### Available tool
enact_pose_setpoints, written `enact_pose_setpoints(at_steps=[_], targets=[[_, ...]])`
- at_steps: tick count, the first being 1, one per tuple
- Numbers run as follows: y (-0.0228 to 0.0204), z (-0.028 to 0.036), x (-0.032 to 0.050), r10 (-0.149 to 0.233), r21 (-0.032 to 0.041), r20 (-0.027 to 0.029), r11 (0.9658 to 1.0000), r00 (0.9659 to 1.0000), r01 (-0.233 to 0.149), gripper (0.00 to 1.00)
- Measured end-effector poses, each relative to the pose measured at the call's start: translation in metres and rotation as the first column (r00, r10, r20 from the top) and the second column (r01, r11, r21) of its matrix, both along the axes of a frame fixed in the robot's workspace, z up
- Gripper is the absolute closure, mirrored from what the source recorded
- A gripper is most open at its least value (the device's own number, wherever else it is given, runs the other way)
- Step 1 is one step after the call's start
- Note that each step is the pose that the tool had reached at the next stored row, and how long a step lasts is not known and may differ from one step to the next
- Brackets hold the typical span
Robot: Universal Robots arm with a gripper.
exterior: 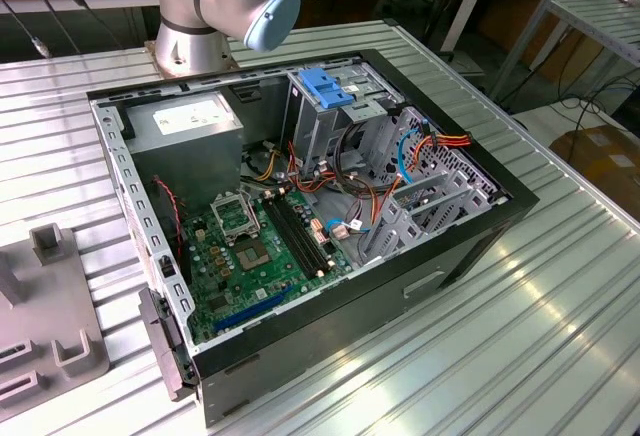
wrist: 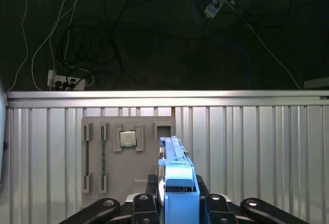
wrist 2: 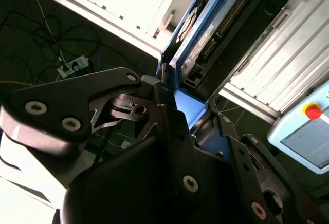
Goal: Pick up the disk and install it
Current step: 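Pick up the disk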
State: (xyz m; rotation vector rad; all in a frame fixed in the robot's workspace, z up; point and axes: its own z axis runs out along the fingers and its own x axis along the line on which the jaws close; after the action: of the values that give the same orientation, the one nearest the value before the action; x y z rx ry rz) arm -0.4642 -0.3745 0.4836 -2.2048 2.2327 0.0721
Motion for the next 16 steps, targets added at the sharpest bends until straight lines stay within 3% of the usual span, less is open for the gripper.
enact_pose_setpoints(at_steps=[3,16], targets=[[0.0000,0.0000,0.0029,0.000,-0.0001,0.0000,1.0000,1.0000,0.000,0.63],[0.0000,0.0000,0.0288,0.000,0.0000,0.0001,1.0000,1.0000,0.000,0.63]])
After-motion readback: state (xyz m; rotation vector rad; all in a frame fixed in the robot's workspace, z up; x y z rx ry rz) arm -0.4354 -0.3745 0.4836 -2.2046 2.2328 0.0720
